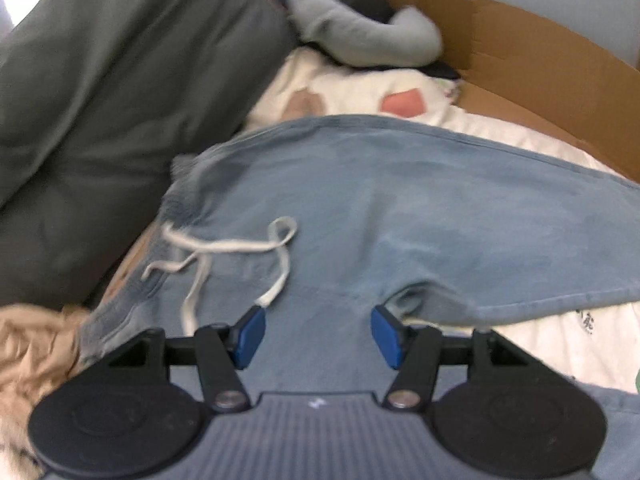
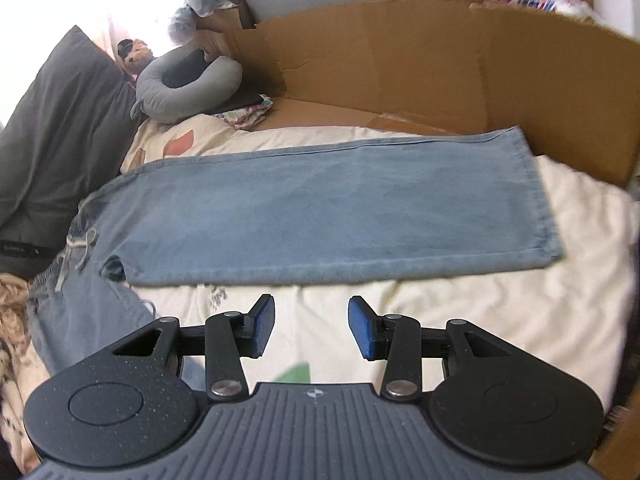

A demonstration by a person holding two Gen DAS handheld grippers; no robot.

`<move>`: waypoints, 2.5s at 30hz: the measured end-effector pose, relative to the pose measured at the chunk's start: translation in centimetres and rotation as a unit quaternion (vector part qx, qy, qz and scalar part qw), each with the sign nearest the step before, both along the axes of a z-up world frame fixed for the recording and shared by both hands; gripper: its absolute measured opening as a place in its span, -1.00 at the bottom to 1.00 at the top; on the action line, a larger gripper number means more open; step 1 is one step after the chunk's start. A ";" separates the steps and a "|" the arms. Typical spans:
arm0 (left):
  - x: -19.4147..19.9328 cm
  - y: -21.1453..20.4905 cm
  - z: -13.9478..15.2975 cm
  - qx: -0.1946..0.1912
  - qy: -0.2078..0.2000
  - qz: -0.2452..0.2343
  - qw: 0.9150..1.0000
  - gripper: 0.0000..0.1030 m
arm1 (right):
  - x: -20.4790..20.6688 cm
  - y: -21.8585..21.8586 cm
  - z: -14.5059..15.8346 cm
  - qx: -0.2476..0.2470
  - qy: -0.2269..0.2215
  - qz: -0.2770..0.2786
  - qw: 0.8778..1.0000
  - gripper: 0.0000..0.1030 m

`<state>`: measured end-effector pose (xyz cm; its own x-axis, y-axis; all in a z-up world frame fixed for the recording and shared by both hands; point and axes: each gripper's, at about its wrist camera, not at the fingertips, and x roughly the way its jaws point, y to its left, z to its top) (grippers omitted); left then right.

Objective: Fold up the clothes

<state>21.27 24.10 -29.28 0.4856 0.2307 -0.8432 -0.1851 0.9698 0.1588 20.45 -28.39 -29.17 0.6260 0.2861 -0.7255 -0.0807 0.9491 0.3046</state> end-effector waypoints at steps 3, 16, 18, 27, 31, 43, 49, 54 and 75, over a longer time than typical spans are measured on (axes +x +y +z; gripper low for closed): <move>-1.8 1.8 0.5 -0.003 0.003 0.036 0.999 0.19 | -2.4 -1.2 1.2 -0.004 0.008 -0.017 1.000 -0.05; -7.5 5.5 4.6 -0.011 -0.006 0.103 0.995 0.19 | -13.3 -4.5 1.9 -0.022 0.047 -0.083 0.995 -0.01; -8.0 5.8 5.1 -0.013 -0.008 0.109 0.994 0.19 | -14.7 -4.8 1.2 -0.025 0.056 -0.080 0.995 -0.01; -7.0 9.0 8.8 -0.007 -0.004 0.114 0.993 0.19 | -20.9 -7.4 -3.3 0.001 0.116 -0.140 0.983 -0.01; -5.6 9.8 10.1 0.009 0.000 0.095 0.995 0.24 | -23.4 -7.5 -5.6 -0.002 0.144 -0.162 0.976 -0.01; -8.4 9.9 4.3 -0.034 0.051 0.116 0.991 0.27 | -29.0 -8.9 -10.0 0.107 0.208 -0.243 0.941 -0.01; -9.7 8.6 2.2 -0.055 0.059 0.127 0.989 0.27 | -30.8 -9.5 -11.3 0.157 0.212 -0.275 0.924 0.00; -10.4 7.0 1.4 -0.066 0.073 0.135 0.986 0.27 | -31.4 -9.5 -12.4 0.196 0.212 -0.281 0.915 0.00; -14.1 1.7 -1.1 -0.073 0.105 0.077 0.989 0.32 | -32.3 -10.6 -12.2 0.366 0.106 -0.289 0.878 -0.04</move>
